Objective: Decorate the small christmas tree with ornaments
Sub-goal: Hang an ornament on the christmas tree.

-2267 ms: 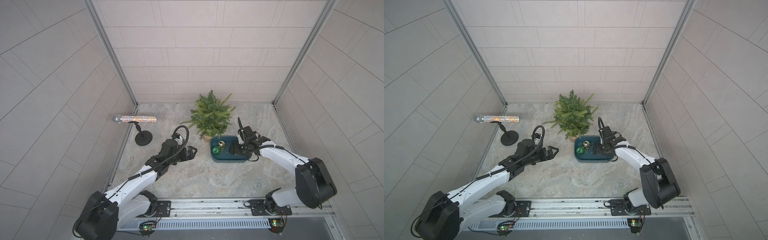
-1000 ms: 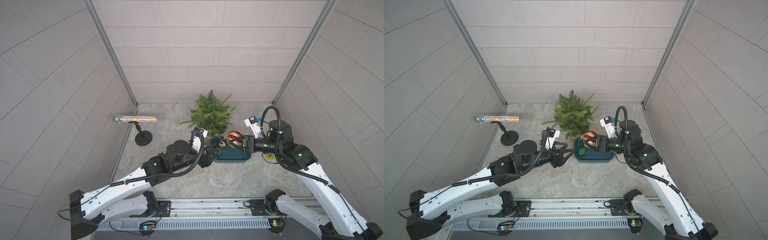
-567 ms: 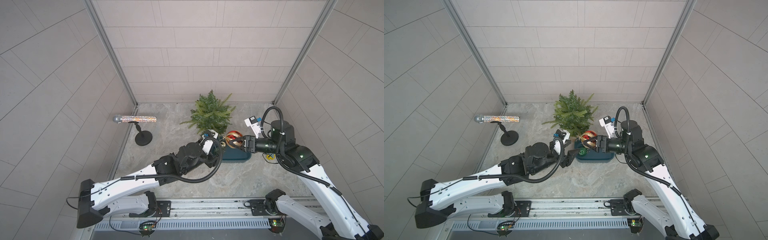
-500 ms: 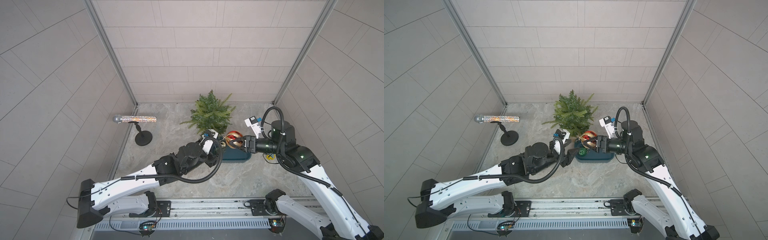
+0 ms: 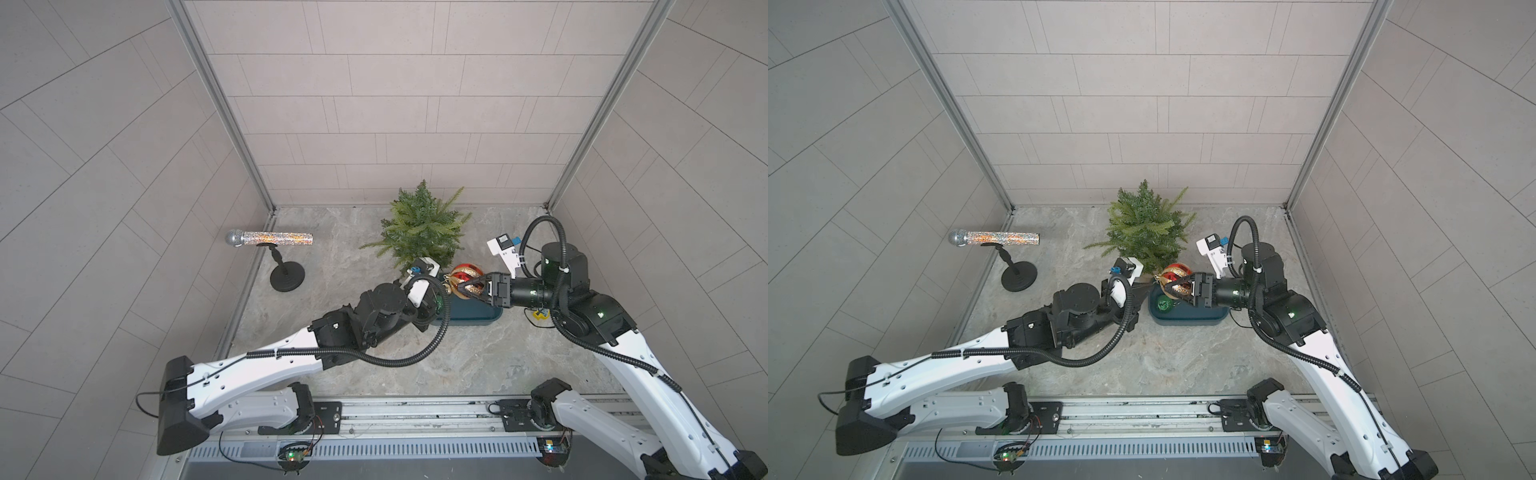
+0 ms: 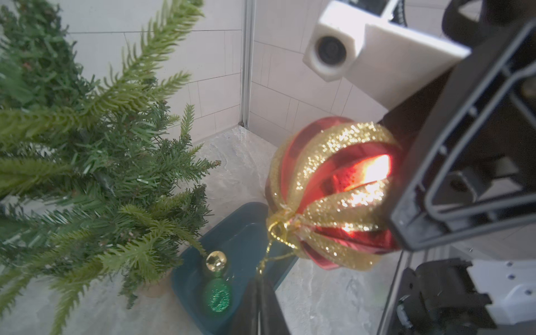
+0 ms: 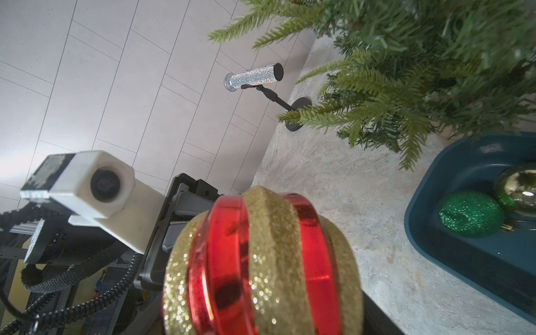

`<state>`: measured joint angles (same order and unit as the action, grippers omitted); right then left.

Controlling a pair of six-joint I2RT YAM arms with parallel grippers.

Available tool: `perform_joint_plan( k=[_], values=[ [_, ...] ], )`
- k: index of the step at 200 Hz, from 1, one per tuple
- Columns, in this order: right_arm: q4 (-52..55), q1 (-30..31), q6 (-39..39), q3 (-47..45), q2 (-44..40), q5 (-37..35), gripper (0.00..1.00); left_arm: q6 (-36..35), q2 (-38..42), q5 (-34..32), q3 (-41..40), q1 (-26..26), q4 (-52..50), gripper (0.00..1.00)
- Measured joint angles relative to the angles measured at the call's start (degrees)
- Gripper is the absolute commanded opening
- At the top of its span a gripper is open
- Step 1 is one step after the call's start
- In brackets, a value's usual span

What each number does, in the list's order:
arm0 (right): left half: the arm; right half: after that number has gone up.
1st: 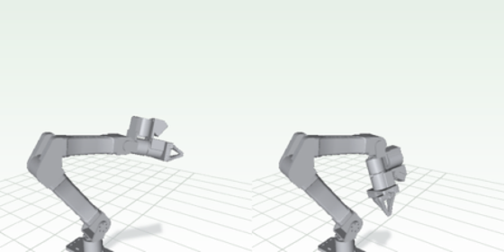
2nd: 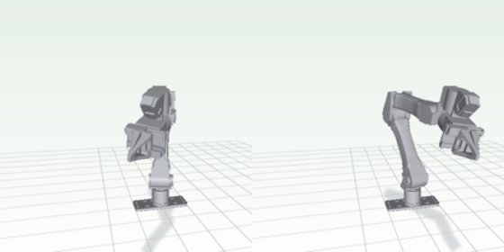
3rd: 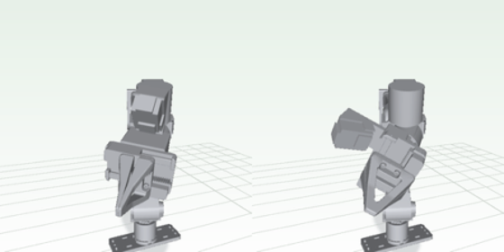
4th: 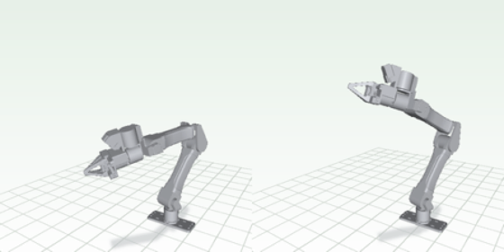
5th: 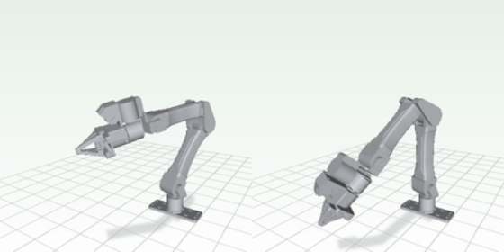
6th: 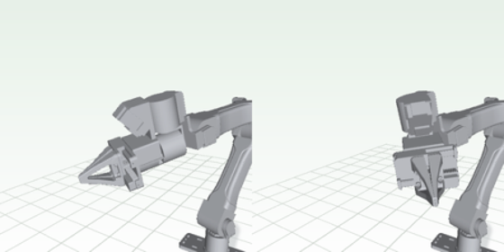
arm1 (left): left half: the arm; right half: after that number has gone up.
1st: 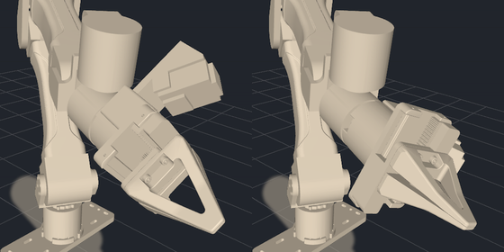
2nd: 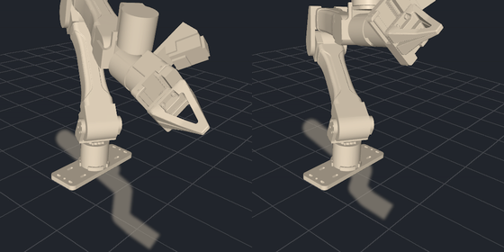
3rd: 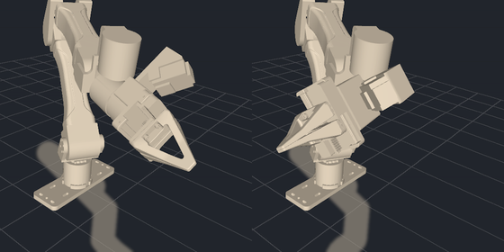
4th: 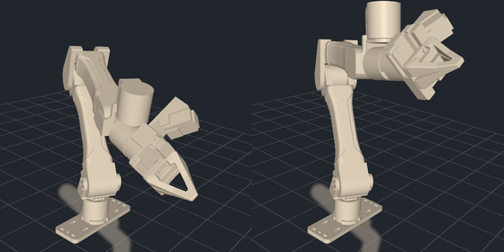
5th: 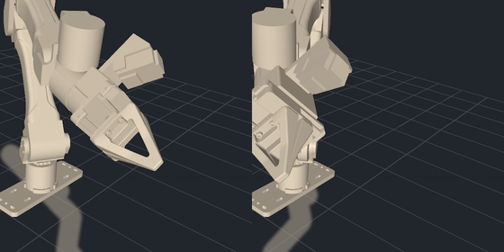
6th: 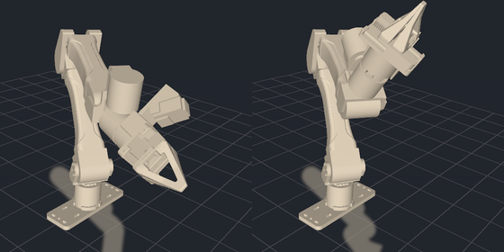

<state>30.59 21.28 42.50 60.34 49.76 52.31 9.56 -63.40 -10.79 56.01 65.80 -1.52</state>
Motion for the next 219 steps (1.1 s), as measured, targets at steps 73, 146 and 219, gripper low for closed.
perform_joint_plan(
  k=[73, 146, 219],
  values=[
    [-0.68, -0.44, 0.2, -0.11, 0.59, -0.07, 0.69, 0.94, 4.11, 0.17, -2.05, -0.04, -0.26, 0.0],
    [-3.48, -0.7, 1.46, -0.52, 1.31, -0.13, 0.69, 6.54, 5.14, 5.31, -4.85, -5.77, 0.9, 0.0],
    [-5.88, -0.7, 2.25, -1.29, 3.8, -0.46, 0.68, 12.31, 5.38, 14.8, -5.9, -13.09, 2.91, 0.0]
  ],
)
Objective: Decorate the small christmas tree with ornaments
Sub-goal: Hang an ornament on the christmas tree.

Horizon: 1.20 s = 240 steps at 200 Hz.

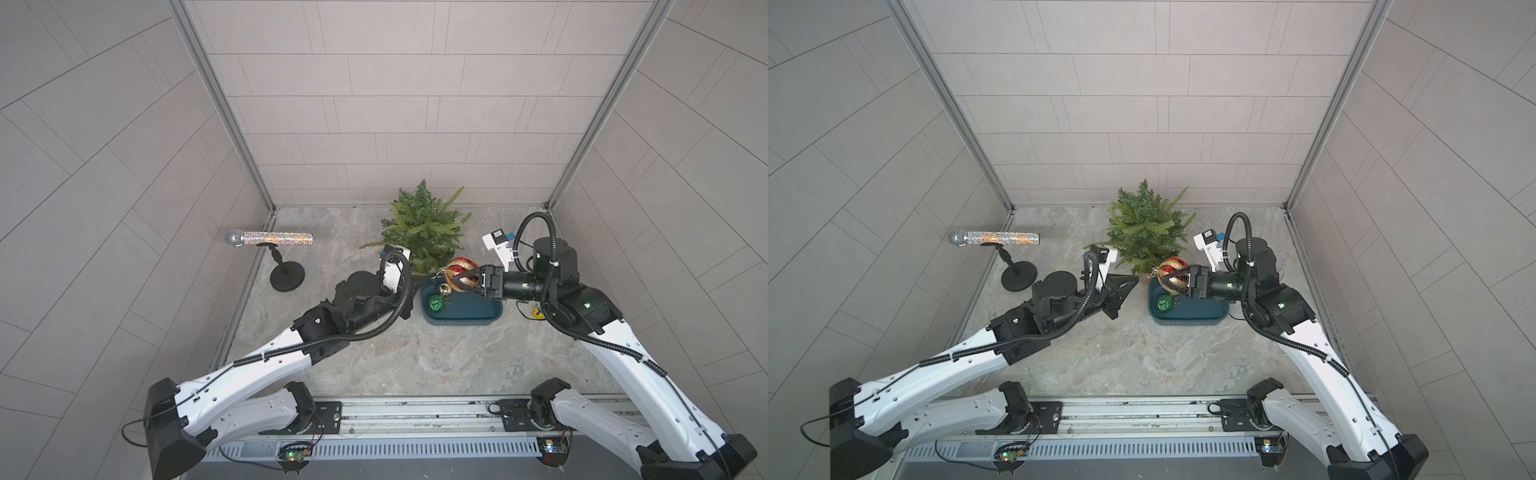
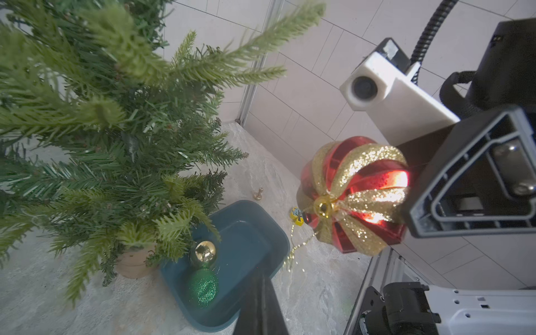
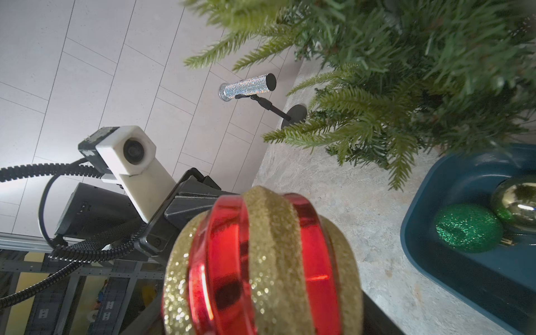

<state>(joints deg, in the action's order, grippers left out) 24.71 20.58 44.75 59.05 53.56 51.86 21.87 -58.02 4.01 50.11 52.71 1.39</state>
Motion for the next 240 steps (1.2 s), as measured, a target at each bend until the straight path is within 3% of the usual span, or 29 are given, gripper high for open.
perform_joint_plan(
  k=[29, 44, 81, 114, 146, 169, 196, 240],
  values=[
    [-2.12, 0.0, 1.09, -0.04, 1.05, -0.02, 0.68, 0.66, -0.04, 1.95, 0.0, -1.01, 0.07, 0.0],
    [-2.95, 0.0, 1.57, -0.04, 1.44, -0.02, 0.68, 0.72, -0.09, 2.6, 0.02, -1.22, 0.07, 0.18],
    [-3.96, 0.11, 2.25, 0.48, 2.64, -0.28, 0.68, 1.27, 0.13, 3.52, 0.02, -2.16, 0.02, 0.38],
    [-4.22, 0.57, 2.36, 0.94, 3.21, -0.48, 0.68, 0.98, 0.55, 4.79, 0.13, -2.82, 0.09, 0.49],
    [-5.22, 1.2, 3.13, 0.94, 3.21, -0.37, 0.68, 0.74, -0.5, 6.86, 1.07, -3.15, 0.17, 0.49],
    [-6.49, 1.29, 3.85, 0.94, 3.19, 0.15, 0.68, 0.61, -1.81, 8.7, 1.73, -3.41, 0.76, 0.39],
    [-7.63, 1.29, 4.39, 0.94, 2.99, 0.85, 0.68, 0.59, -3.41, 10.67, 2.38, -3.67, 1.36, 0.34],
    [-8.46, 1.29, 5.05, 0.94, 2.89, 2.32, 0.68, 0.28, -4.31, 11.37, 3.13, -3.74, 1.62, 0.46]
  ],
)
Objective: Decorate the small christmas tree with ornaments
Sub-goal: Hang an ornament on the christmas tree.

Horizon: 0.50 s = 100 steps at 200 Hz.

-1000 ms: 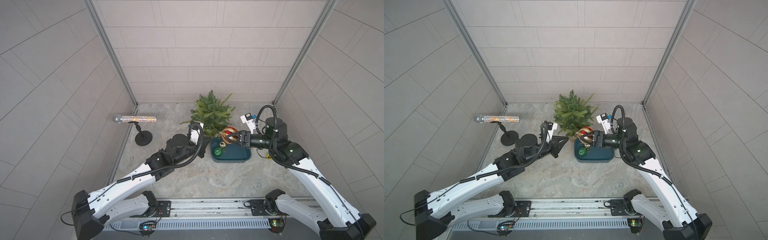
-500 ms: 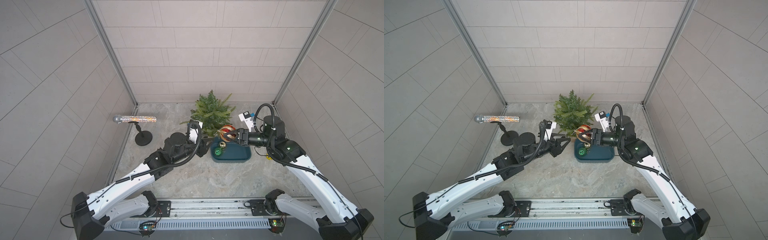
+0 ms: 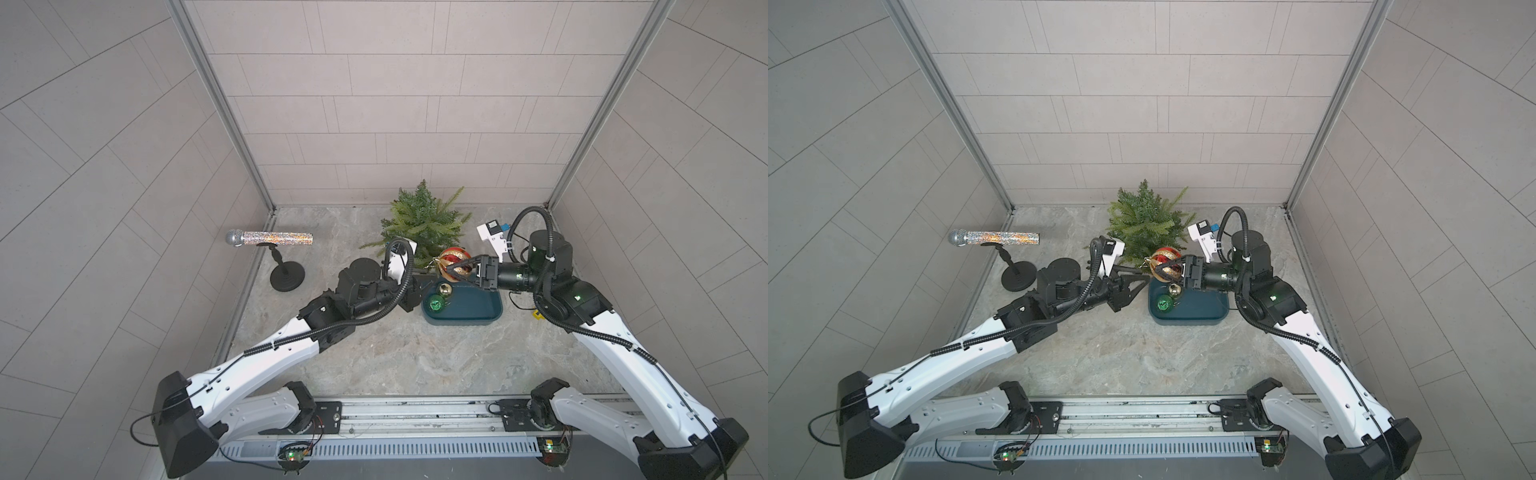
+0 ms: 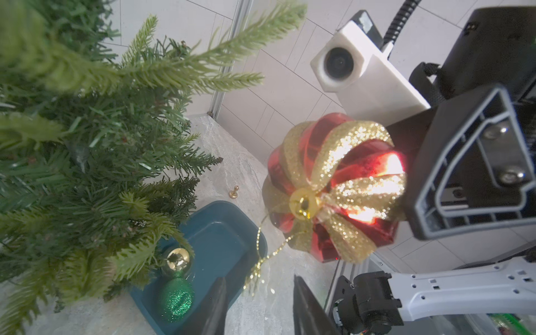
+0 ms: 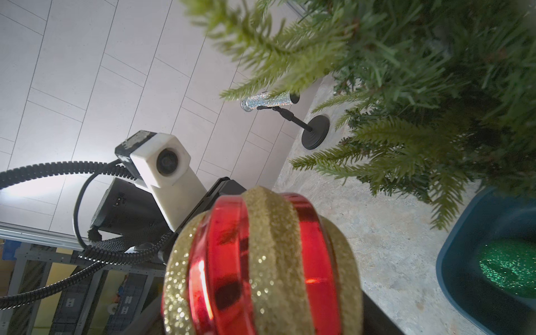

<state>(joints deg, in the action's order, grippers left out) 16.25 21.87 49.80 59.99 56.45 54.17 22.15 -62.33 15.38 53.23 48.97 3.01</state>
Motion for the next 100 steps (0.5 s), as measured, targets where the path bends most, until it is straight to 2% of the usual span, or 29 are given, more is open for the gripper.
perform_joint_plan(
  k=[14, 38, 78, 87, 100],
  values=[
    [-0.24, 0.0, 0.02, -0.02, -0.22, 0.35, 0.67, -0.09, 0.04, -0.11, 0.04, -0.07, 0.13, 0.46],
    [-0.63, 0.0, 0.04, -0.13, -0.72, 0.94, 0.68, -0.24, 0.07, -0.09, 0.17, -0.11, 0.09, 0.38],
    [-1.11, 0.0, 0.07, -0.46, -1.03, 1.25, 0.67, -0.92, 0.09, 0.15, 0.76, -0.33, -0.13, 0.18],
    [-1.2, 0.0, 0.07, -0.46, -1.05, 1.31, 0.68, -0.87, 0.13, 0.11, 0.76, -0.33, -0.17, 0.19],
    [-1.36, 0.0, 0.07, -0.46, -1.09, 1.4, 0.68, -1.07, 0.35, 0.09, 0.74, -0.33, -0.28, 0.34]
  ],
)
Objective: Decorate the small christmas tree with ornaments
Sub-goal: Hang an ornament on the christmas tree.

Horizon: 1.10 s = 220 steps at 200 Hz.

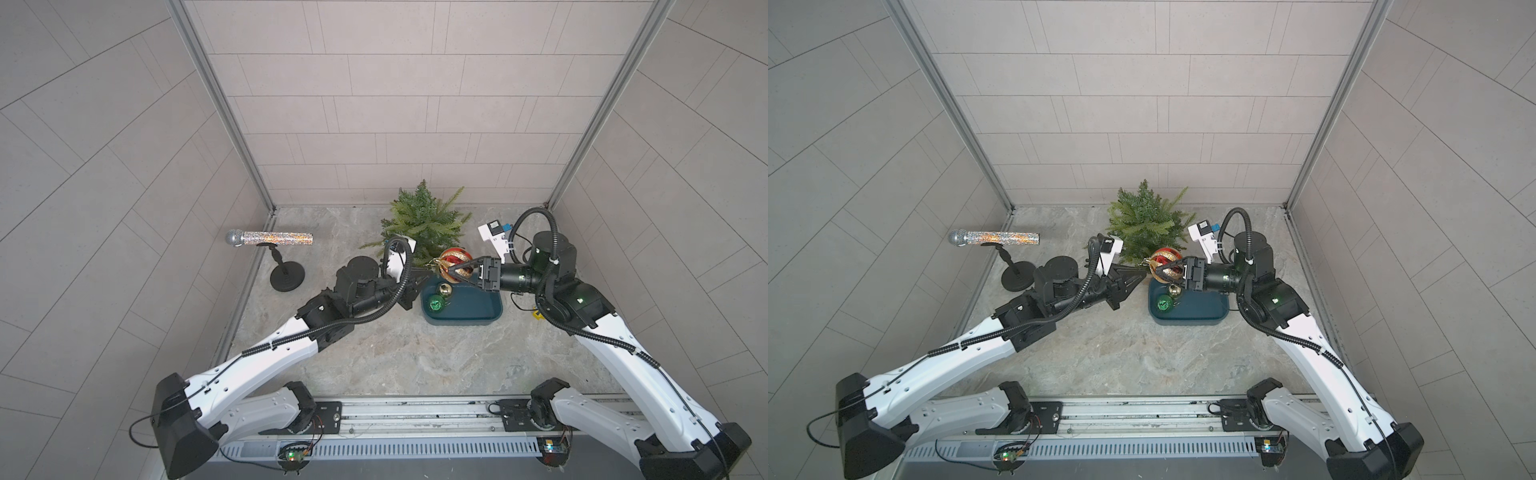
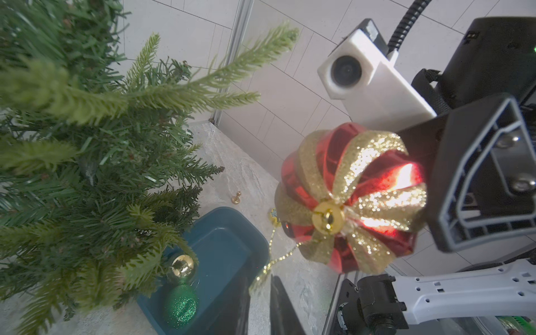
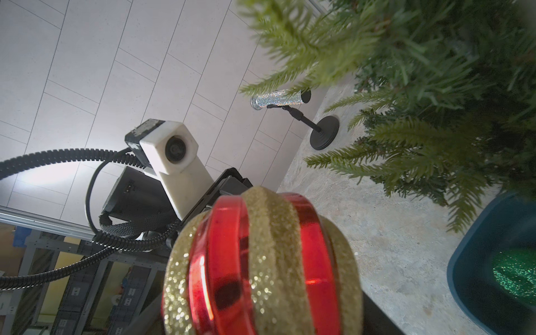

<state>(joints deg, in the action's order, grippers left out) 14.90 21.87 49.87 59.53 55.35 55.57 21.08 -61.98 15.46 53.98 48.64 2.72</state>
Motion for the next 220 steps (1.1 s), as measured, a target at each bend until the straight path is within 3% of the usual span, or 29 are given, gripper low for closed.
perform_joint_plan(
  k=[28, 64, 77, 129, 220],
  values=[
    [-0.13, 0.0, -0.02, 0.0, 0.0, 0.35, 0.67, -0.04, 1.22, -0.11, 0.0, 0.0, -0.02, 0.42],
    [-0.2, 0.0, 0.0, -0.15, 0.0, 0.83, 0.67, -0.15, 1.95, -0.09, 0.0, -0.02, 0.0, 0.43],
    [-0.28, 0.0, -0.02, -0.39, 0.0, 0.96, 0.67, -0.22, 1.92, -0.07, 0.0, -0.02, -0.02, 0.39],
    [-0.42, 0.0, -0.02, -0.96, -0.2, 1.25, 0.67, -1.38, 1.62, 0.85, 0.02, -0.02, -0.11, 0.0],
    [-0.48, -3.32, -0.28, -0.96, -0.79, 1.03, 0.67, -3.23, 1.46, -0.48, 2.16, -0.02, -3.32, 0.0]
  ],
)
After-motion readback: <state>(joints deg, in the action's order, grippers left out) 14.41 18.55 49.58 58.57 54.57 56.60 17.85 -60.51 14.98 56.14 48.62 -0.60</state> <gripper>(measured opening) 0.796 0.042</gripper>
